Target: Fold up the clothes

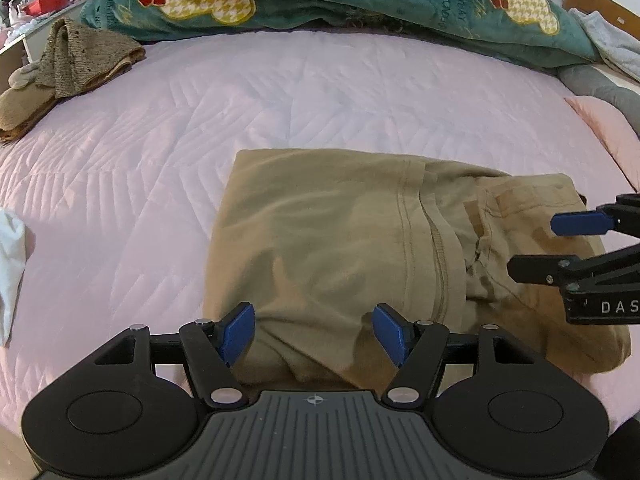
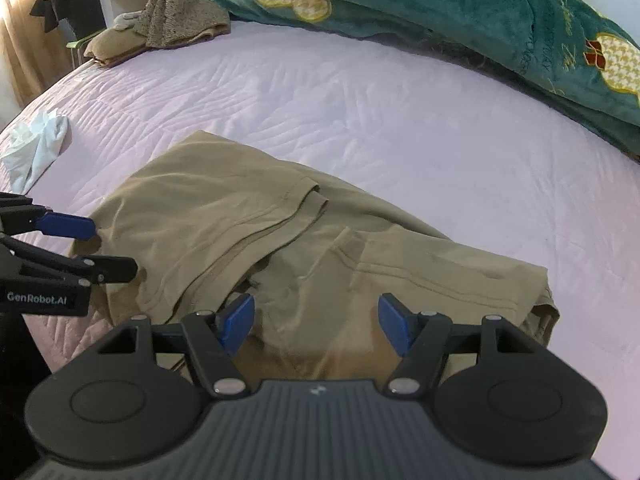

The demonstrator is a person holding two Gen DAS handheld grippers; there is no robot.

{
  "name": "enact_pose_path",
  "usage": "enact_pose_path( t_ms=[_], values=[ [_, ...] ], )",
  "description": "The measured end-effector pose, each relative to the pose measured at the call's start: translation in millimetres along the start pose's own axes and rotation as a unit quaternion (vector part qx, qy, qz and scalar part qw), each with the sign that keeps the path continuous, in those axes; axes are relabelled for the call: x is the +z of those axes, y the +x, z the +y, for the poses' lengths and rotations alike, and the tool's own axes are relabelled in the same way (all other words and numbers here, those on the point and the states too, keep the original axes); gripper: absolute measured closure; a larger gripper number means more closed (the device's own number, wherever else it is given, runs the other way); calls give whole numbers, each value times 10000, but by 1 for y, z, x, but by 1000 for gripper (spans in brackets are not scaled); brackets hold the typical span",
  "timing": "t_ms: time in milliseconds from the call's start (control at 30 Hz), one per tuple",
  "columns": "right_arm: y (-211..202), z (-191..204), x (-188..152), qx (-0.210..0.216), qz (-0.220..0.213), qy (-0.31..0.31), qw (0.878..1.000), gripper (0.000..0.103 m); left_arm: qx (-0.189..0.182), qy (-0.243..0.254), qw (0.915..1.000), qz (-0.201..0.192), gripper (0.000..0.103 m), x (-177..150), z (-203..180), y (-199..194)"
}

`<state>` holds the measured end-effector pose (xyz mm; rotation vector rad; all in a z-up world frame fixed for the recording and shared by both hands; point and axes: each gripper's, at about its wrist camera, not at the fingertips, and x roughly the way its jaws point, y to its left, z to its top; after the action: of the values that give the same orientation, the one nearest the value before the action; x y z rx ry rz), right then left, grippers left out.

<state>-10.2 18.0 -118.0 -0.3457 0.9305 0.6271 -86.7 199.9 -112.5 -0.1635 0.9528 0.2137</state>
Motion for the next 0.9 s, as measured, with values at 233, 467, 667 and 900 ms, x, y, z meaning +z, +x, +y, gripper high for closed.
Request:
enact_pose_path(
  t_ms=[233, 467, 667, 900],
  values=[
    [-4, -27, -14, -175, 90, 302, 9994, 31, -39, 457, 9989, -15, 32, -5, -20, -4],
    [-18, -14, -29, 129, -18, 303, 9995, 31, -79, 1103, 9939, 57, 31, -41, -45, -24],
    [-21, -1, -31, 621, -158, 529, 9965, 31, 129, 1653, 9861, -115, 31, -54, -55, -30],
    [-7, 0, -1, 1111, -195, 836, 9901, 32, 256, 1993, 9791, -312, 31, -53, -59, -28]
  ],
)
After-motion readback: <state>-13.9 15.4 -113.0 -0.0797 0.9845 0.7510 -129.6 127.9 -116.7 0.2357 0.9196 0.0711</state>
